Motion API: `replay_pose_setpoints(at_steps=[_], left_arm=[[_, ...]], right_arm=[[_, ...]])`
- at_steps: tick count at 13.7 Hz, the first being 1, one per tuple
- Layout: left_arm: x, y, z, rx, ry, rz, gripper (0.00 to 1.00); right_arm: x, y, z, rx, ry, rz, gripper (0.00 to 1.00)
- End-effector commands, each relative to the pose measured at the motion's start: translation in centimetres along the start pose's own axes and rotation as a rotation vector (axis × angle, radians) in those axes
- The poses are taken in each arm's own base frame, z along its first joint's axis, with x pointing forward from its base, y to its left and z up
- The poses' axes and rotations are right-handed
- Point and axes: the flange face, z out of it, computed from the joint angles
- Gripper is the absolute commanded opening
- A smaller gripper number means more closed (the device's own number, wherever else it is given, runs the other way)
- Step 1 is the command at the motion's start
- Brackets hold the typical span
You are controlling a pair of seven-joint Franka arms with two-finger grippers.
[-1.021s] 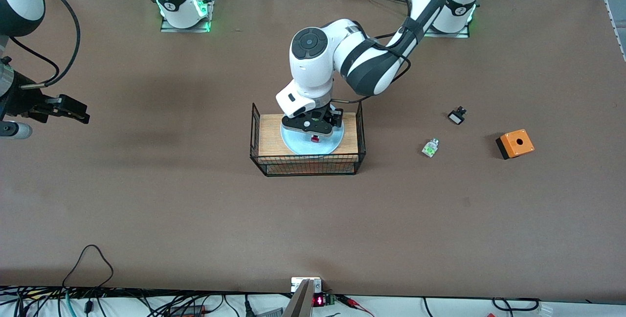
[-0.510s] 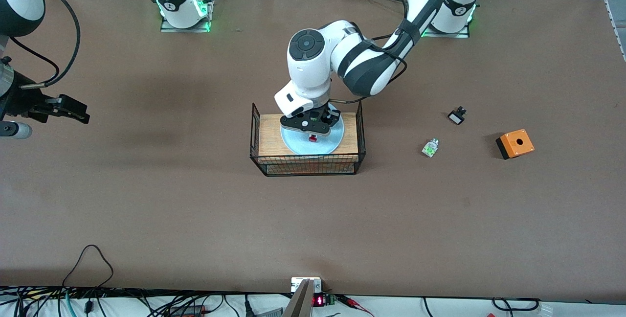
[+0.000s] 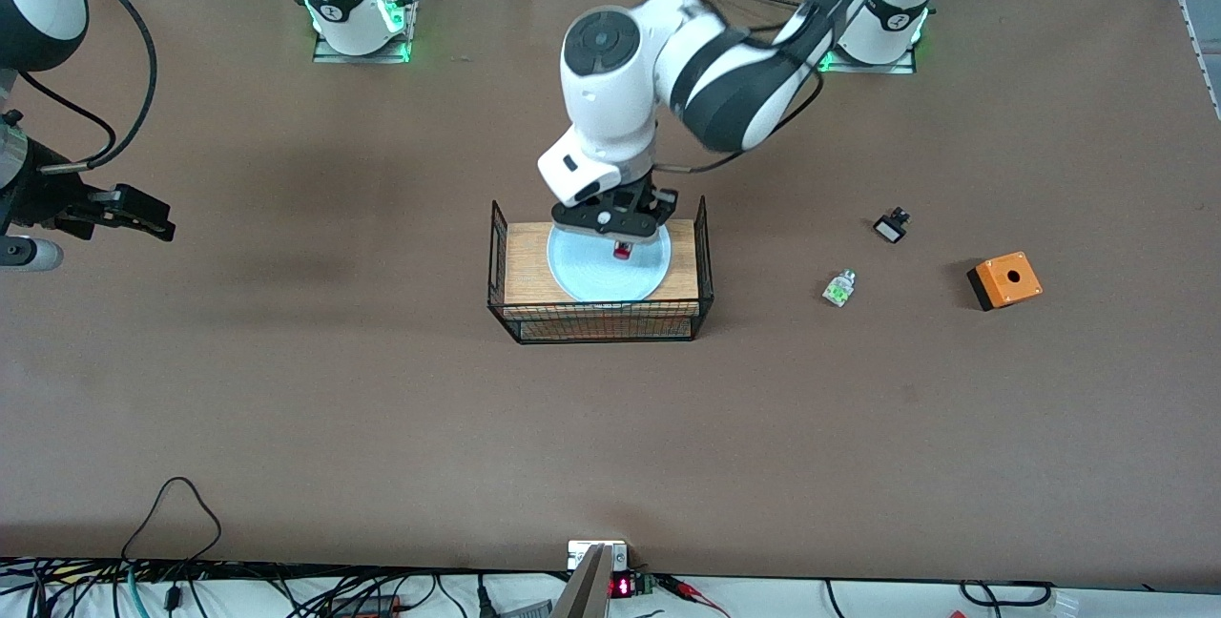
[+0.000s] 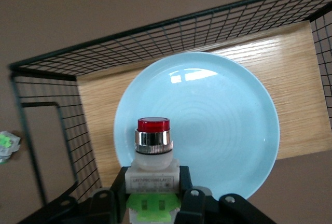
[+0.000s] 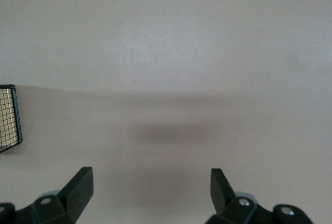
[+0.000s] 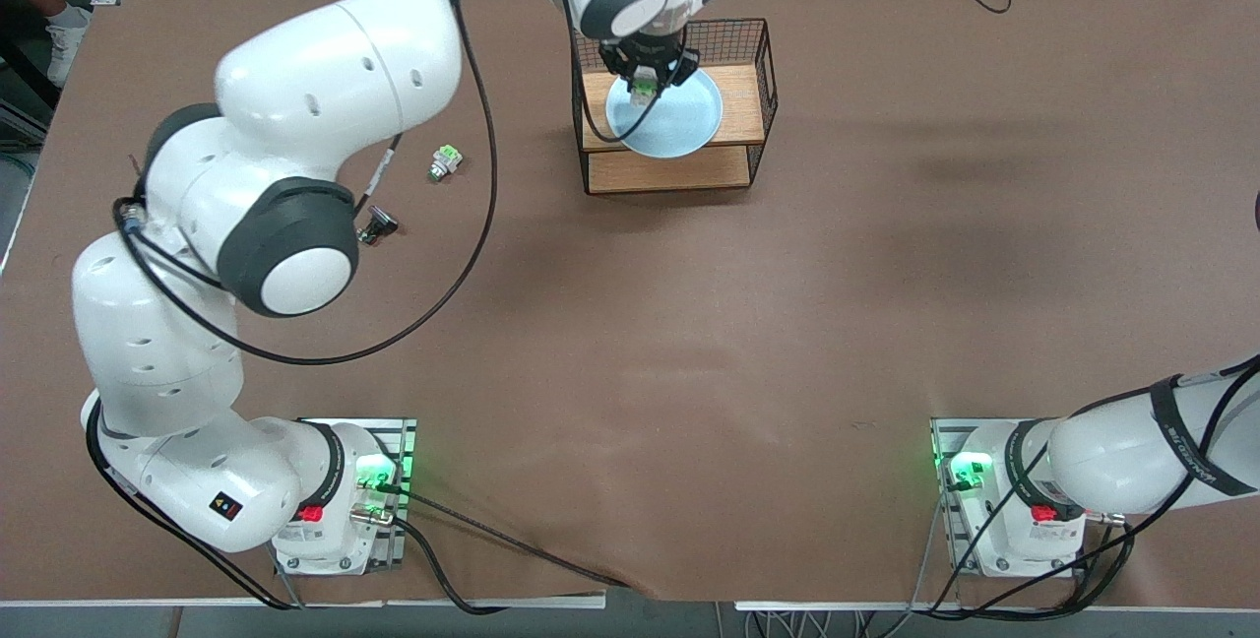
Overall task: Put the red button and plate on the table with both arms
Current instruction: 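Lift the red button with the left gripper and carry it beside the orange box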
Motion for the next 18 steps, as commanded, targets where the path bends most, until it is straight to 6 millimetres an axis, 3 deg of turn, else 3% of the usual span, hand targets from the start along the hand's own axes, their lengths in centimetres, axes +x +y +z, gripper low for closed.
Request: replay_pose_setpoints(at_steps=[1,5,7,9,11,15,18], left_arm=[[-0.7,-4.5,-4.7,0.035,-0.041,-0.061,0.02],[1.6,-14.2,-7.0,0.081,-0.103,-0.136,0.00],[3.2,-20.0,-6.5,0.079,-0.161,0.015,0.00],[5.0,-27.1,-5.5,0.024,-0.199,0.063,0.00],[5.8,-31.8,-4.1,-0.018,-0.228,0.098,0.00],[7.4,-42.1,4.4,-0.081,-0.307,0.151,0.00],[6.7,-45.4,9.1,-0.104,-0.300,0.181,0.00]], right_arm=[[-0.3,-0.1,-0.6,0.000,-0.003,0.001,1.00],[-0.3,-0.1,-0.5,0.000,-0.004,-0.001,1.00],[-0.3,-0.1,-0.5,0.000,-0.003,0.002,1.00],[-0.3,-0.1,-0.5,0.000,-0.003,0.002,1.00],[-0.1,-0.3,-0.1,-0.001,-0.009,0.002,1.00],[-0.4,-0.1,0.2,0.006,-0.038,-0.008,1.00],[-0.9,-1.8,0.0,0.021,-0.064,0.007,1.00]])
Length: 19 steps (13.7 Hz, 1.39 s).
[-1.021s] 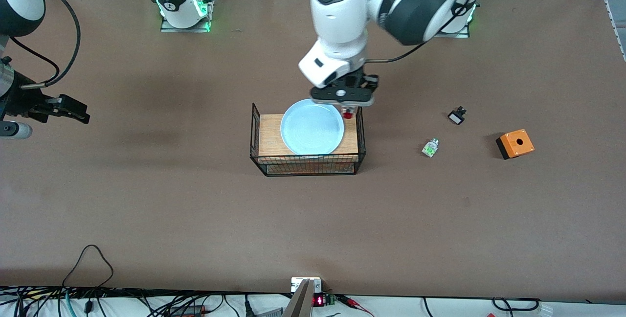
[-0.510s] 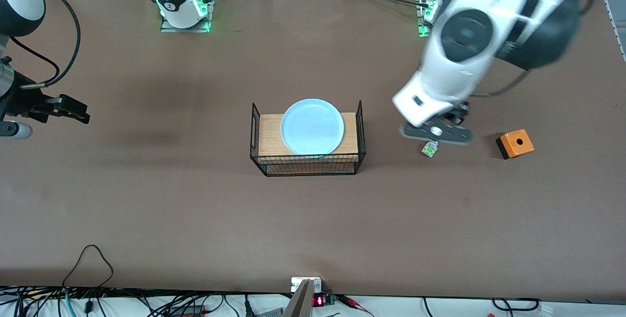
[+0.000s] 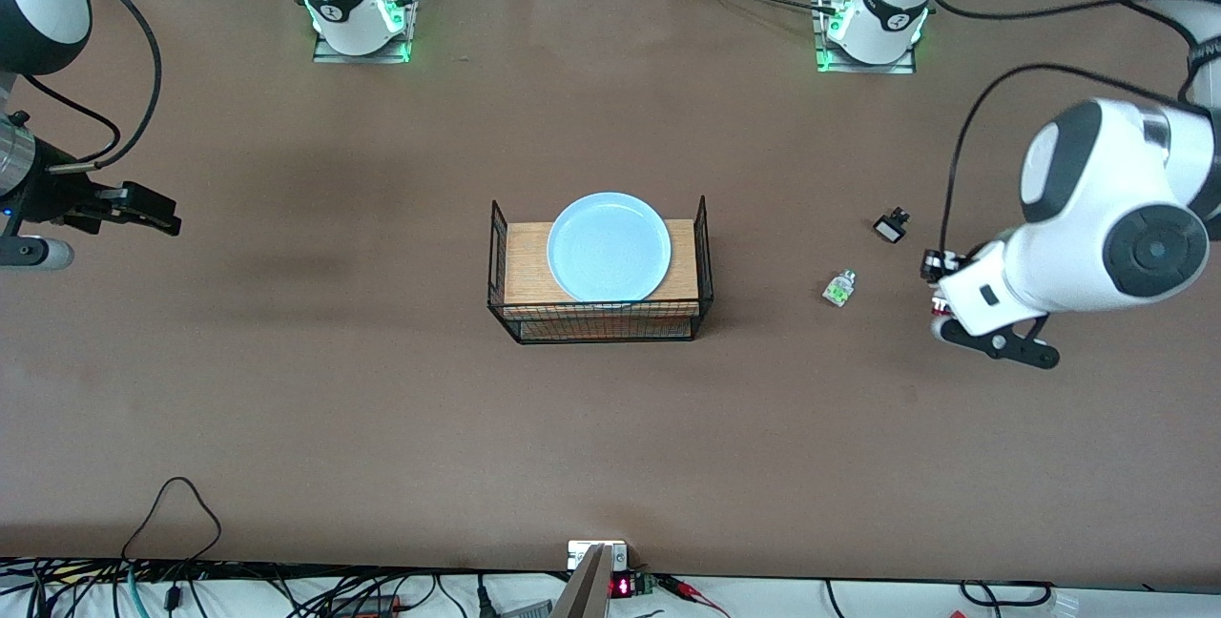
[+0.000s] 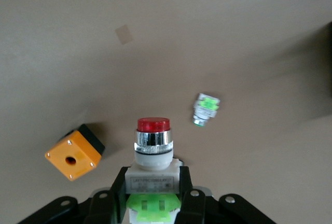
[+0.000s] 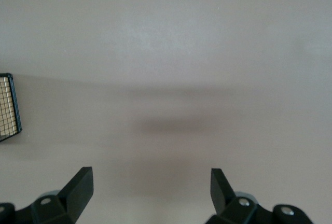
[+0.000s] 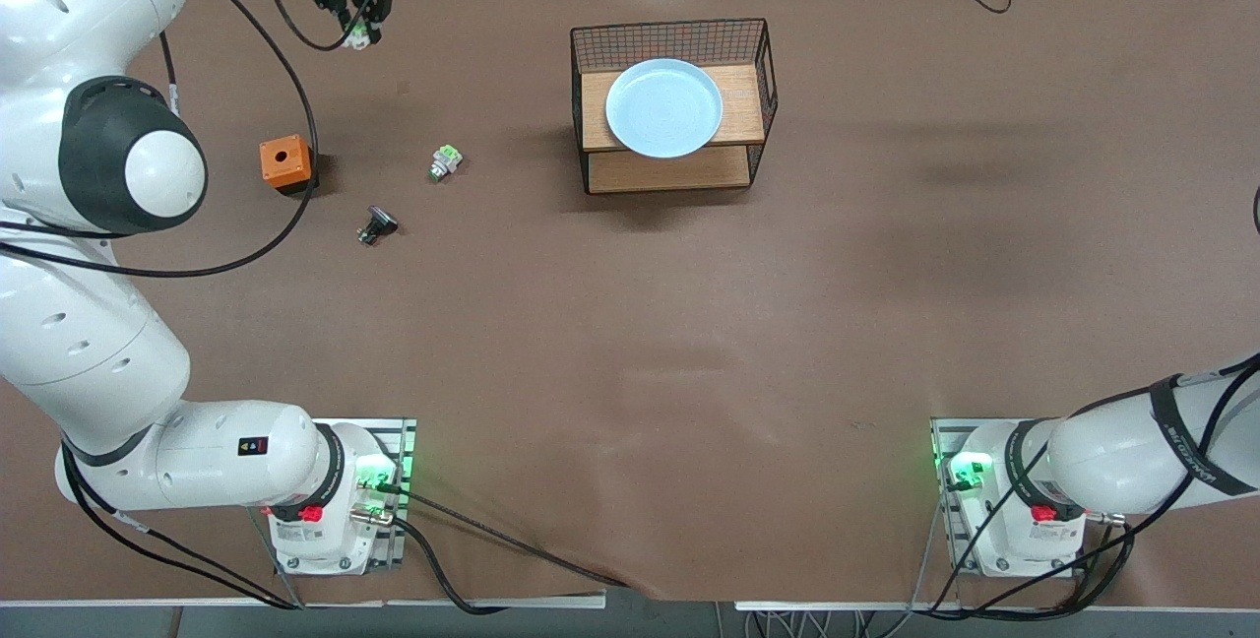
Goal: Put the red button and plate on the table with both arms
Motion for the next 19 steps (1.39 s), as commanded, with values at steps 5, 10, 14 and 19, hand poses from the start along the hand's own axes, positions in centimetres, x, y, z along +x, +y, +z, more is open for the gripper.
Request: replay_pose_setpoints(at_steps=[5,10,14,19], left_arm=[[0.6,-6.2,10.6,-0.049,0.073,0.118,0.01],[0.3,-7.7,18.6,-0.050,0.139,0.094,0.01],[0.6,-7.1,22.5,-0.054,0.163,0.103,0.02],[1.0,-7.1,23.2,-0.052,0.177,0.094,0.71]], right_arm=[[-2.3,-15.2,-1.3,0.074,-0.022,0.239,1.00],[-6.0,-28.8,0.9,0.082,-0.075,0.381,1.00],[-7.4,-37.8,5.3,0.080,-0.056,0.539,1.00],[-7.3,-45.1,11.6,0.132,-0.016,0.837,1.00]])
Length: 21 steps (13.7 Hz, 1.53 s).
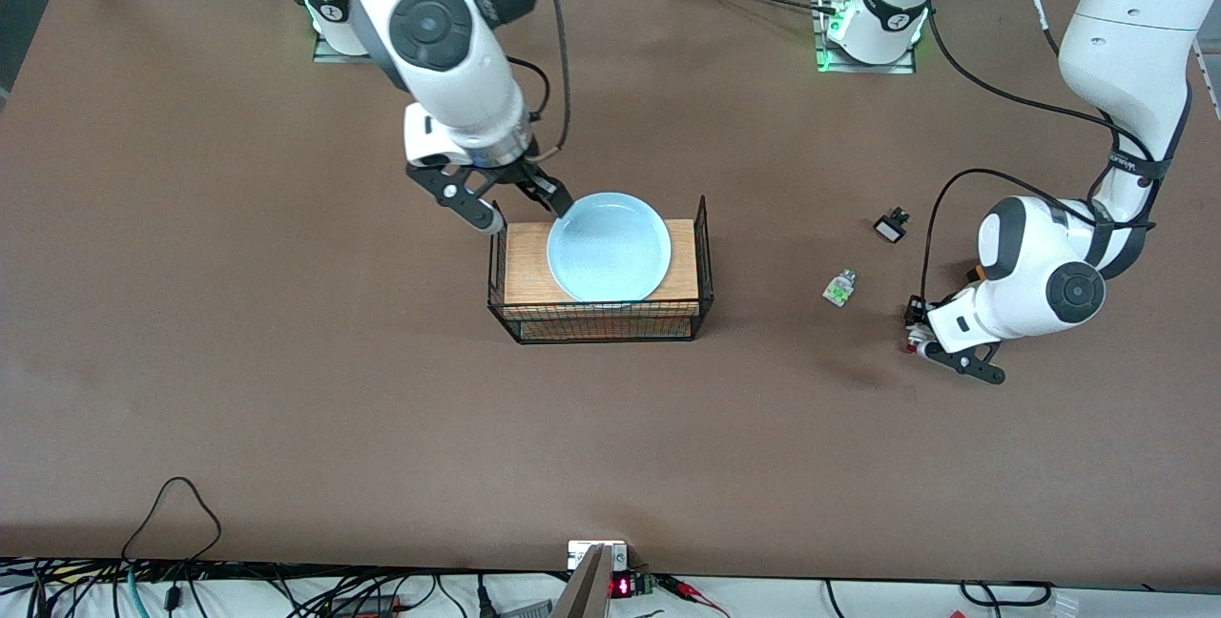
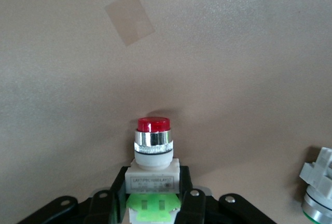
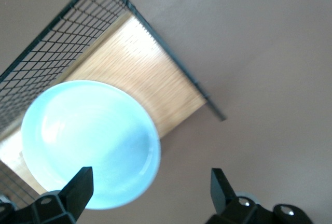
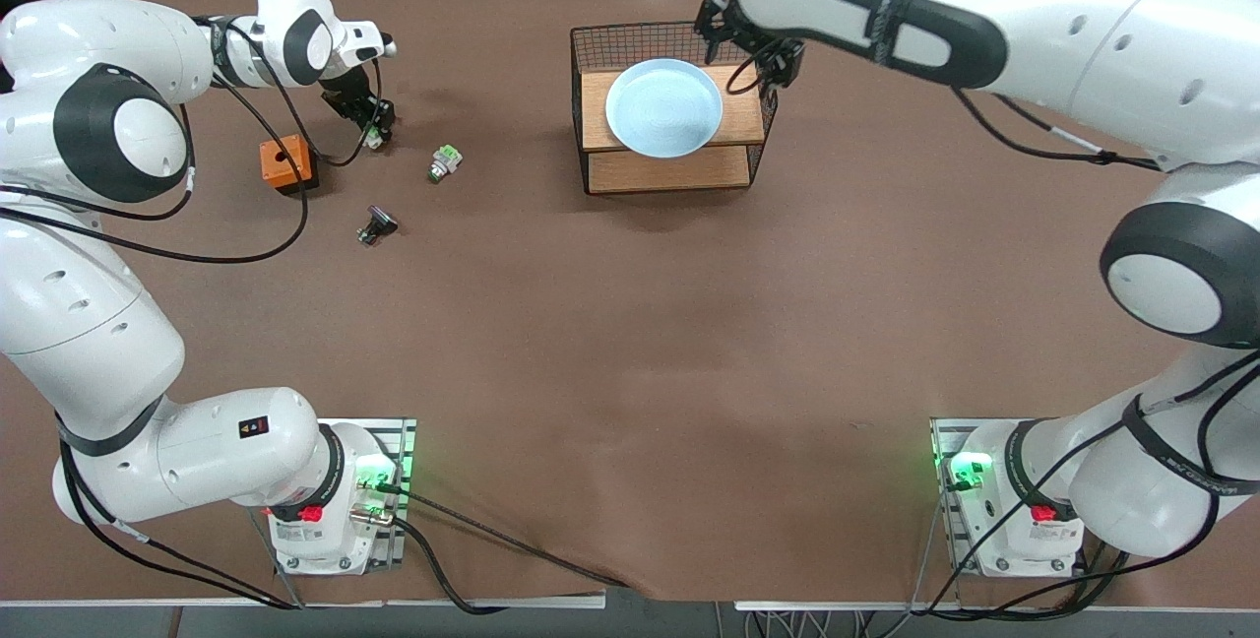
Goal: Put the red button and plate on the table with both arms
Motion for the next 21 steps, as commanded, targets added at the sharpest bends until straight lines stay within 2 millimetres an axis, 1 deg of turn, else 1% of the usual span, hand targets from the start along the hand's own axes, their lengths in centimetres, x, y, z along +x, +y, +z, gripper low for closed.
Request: replay_pose_setpoints(at_steps=[1,2,3,4,5,6,7,9,10,11,12,13,14,15,16,17,18,19,20,21], left_arm=[[0.2,0.0,-1.2,0.014,0.006,0.016,0.99],[0.3,0.3,-2.5,0.013,-0.010,0.012,1.00],[0.4,0.4,-4.6,0.018,-0.025,-0.014,1.00],[0.3,0.8,-6.8,0.023,-0.051,-0.034,1.00],[0.2,1.9,-9.2,0.034,-0.079,-0.046,1.00],[0.1,3.4,-12.1,0.050,-0.099,-0.063,1.00],[0.1,4.3,-15.0,0.066,-0.102,-0.078,1.00],[0.4,6.7,-21.1,0.083,-0.109,-0.111,1.00],[0.2,7.8,-24.0,0.081,-0.118,-0.131,1.00],[-0.4,8.4,-27.8,0.085,-0.120,-0.143,1.00],[-0.7,8.5,-30.5,0.085,-0.108,-0.150,1.00],[-0.8,8.4,-32.7,0.094,-0.089,-0.154,1.00],[-1.1,8.1,-34.2,0.092,-0.075,-0.163,1.00],[-1.6,7.7,-35.2,0.083,-0.050,-0.174,1.00],[-2.2,8.0,-36.8,0.064,0.023,-0.189,1.00],[-3.2,7.2,-37.5,0.057,0.091,-0.228,1.00],[-4.9,7.8,-37.9,0.085,0.124,-0.240,1.00],[-7.0,8.0,-38.0,0.097,0.145,-0.251,1.00],[-8.0,8.9,-37.2,0.099,0.147,-0.246,1.00],[-8.7,9.7,-36.4,0.098,0.135,-0.239,1.00]], right_arm=[[-0.5,-1.8,2.8,0.020,0.007,0.111,1.00],[-0.5,-2.0,4.6,0.005,0.008,0.112,1.00],[-0.4,-2.2,5.7,-0.004,0.007,0.114,1.00],[-0.3,-2.3,6.5,-0.007,0.008,0.113,1.00],[-0.4,-2.4,7.0,-0.003,0.010,0.113,1.00],[-0.4,-2.6,7.8,-0.001,0.010,0.114,1.00],[-0.4,-2.6,8.5,-0.009,0.010,0.112,1.00],[-0.8,-2.8,8.8,0.001,0.011,0.107,1.00],[-0.8,-2.8,8.8,0.003,0.011,0.106,0.93],[-0.8,-2.8,8.8,0.003,0.011,0.104,0.86],[-0.8,-2.8,8.9,0.001,0.011,0.104,0.79],[-0.8,-2.8,8.9,0.001,0.011,0.104,0.78],[-0.6,-2.8,8.9,0.001,0.011,0.106,0.78],[-0.6,-2.8,8.9,0.001,0.011,0.106,0.78],[-0.6,-2.8,8.9,0.001,0.011,0.106,0.78],[-0.6,-2.8,8.9,0.001,0.011,0.104,0.78],[-0.6,-2.8,8.9,0.003,0.011,0.101,0.78],[-0.6,-2.7,9.2,-0.002,0.011,0.094,0.75],[-0.7,-2.7,9.8,-0.010,0.011,0.086,0.72],[-0.7,-2.7,9.9,-0.011,0.011,0.083,0.63]])
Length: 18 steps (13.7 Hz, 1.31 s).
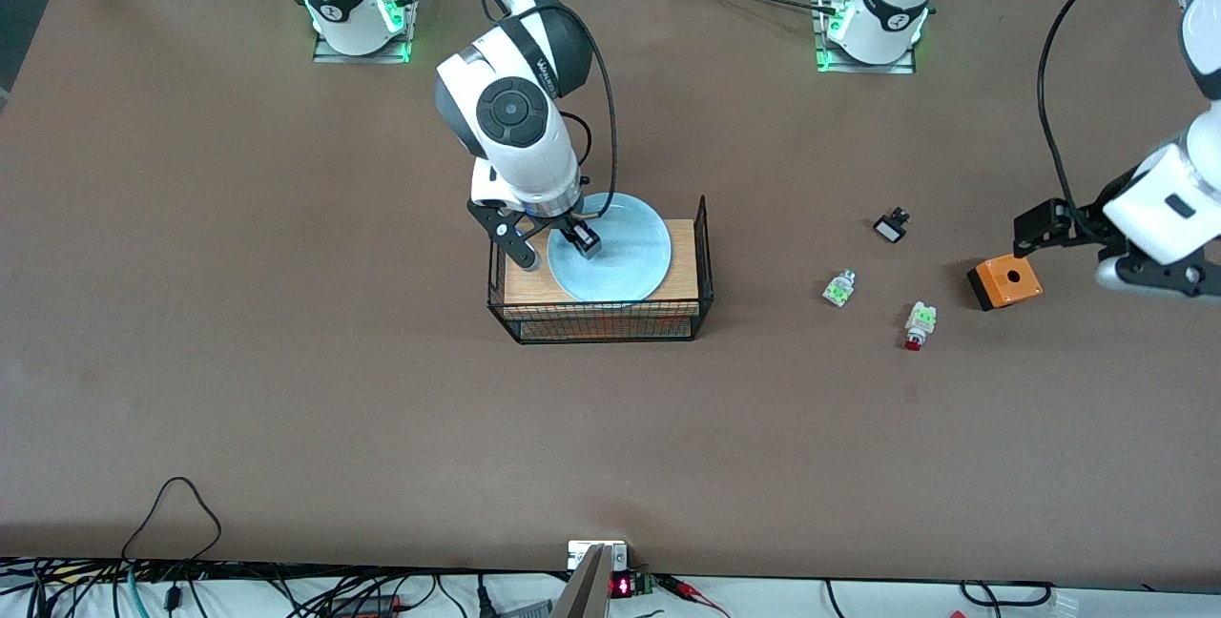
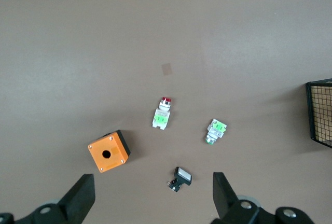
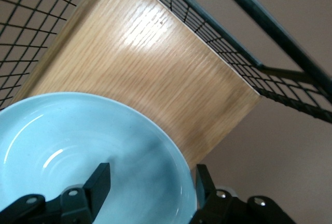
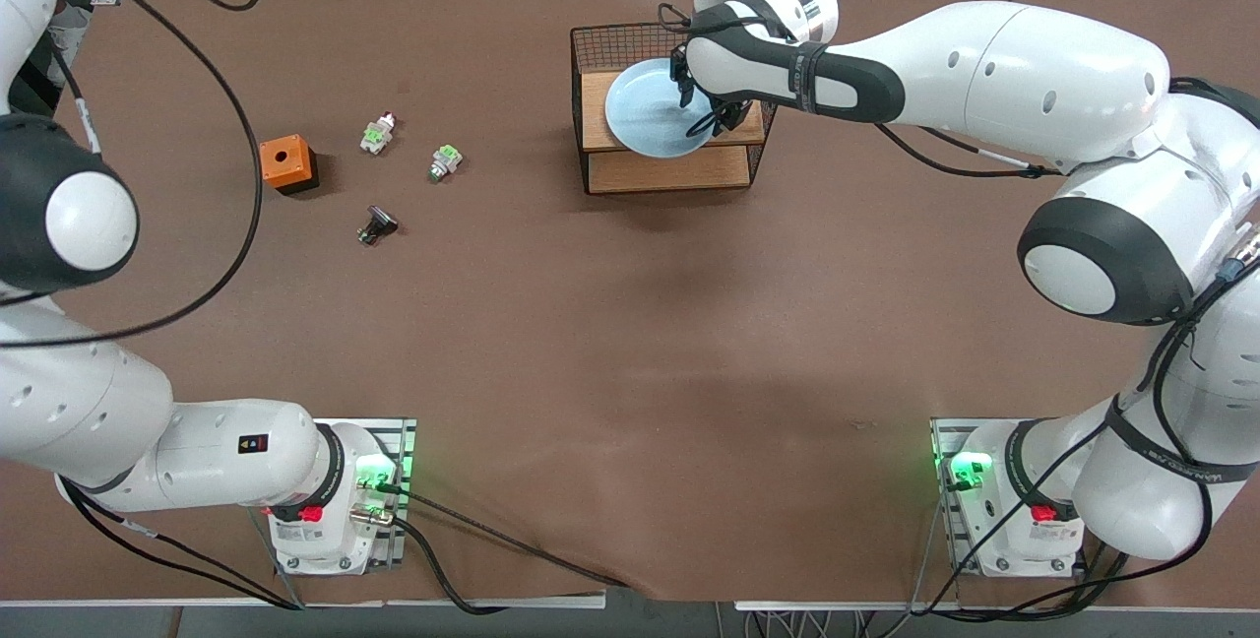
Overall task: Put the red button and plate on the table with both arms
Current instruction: 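Raise the left gripper while the right gripper reaches the plate rim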
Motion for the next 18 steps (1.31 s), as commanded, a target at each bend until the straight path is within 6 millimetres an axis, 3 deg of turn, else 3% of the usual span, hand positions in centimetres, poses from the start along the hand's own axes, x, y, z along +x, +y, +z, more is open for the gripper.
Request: replay_pose_setpoints(at_steps=[1,3,5,8,11,18], left_arm=[[-5.1,1.3,0.1,-0.003,0.019,0.000,1.00],[-6.0,1.8,0.4,0.004,-0.005,0.008,1.00],[-5.8,1.7,0.8,0.005,-0.012,0.006,1.00],[-5.7,2.0,0.3,0.008,-0.012,0.013,1.00],[-5.9,2.5,-0.1,0.007,-0.031,0.020,1.00],[-5.1,2.3,-0.2,0.011,-0.026,0.021,1.00]], right_arm=[[-0.2,-0.4,0.5,0.004,-0.004,-0.005,0.58],[-0.2,-0.4,0.6,0.003,-0.002,-0.007,0.41],[-0.6,-0.4,0.5,0.008,-0.001,-0.014,0.29],[-0.5,-0.5,0.4,0.011,-0.001,-0.016,0.15],[-0.5,-0.4,0.0,0.011,-0.003,-0.030,0.11],[-0.1,0.9,-7.9,0.065,-0.008,-0.068,0.00]])
